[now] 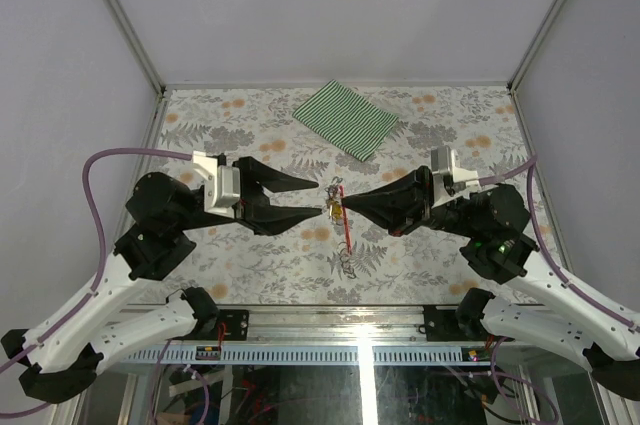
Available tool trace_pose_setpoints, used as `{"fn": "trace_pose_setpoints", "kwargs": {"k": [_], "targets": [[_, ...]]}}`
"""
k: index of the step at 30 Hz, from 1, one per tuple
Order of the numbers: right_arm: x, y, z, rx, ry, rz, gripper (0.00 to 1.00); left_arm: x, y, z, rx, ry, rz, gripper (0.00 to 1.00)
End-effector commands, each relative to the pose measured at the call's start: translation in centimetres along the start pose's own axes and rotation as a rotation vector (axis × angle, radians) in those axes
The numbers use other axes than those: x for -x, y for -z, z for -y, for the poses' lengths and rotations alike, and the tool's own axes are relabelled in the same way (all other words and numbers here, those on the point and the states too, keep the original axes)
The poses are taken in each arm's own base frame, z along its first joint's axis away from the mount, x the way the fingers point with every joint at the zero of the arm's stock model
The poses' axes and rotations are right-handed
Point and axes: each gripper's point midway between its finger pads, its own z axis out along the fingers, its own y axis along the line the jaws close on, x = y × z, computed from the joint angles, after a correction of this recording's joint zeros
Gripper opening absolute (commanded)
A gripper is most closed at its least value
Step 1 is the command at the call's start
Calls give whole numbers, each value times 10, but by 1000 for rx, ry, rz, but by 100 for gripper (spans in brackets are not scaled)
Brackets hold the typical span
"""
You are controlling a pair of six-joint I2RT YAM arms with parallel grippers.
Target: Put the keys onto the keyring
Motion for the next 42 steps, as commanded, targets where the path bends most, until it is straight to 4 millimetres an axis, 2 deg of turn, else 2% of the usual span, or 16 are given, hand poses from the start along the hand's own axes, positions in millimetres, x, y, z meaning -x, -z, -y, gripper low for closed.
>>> {"fn": "trace_pose_setpoints", "kwargs": {"k": [1,8,21,42], "targets": [[38,1,-14,74,196,143,0,22,-2,-1,10,13,109,43],[38,2,-15,89,287,153,0,32,-2,6,-26,32,182,40],[42,4,-17,92,308,160,0,22,-13,13,-108,85,170,36],[44,1,-16,93,305,157,0,7,-21,14,-129,119,142,30]]}}
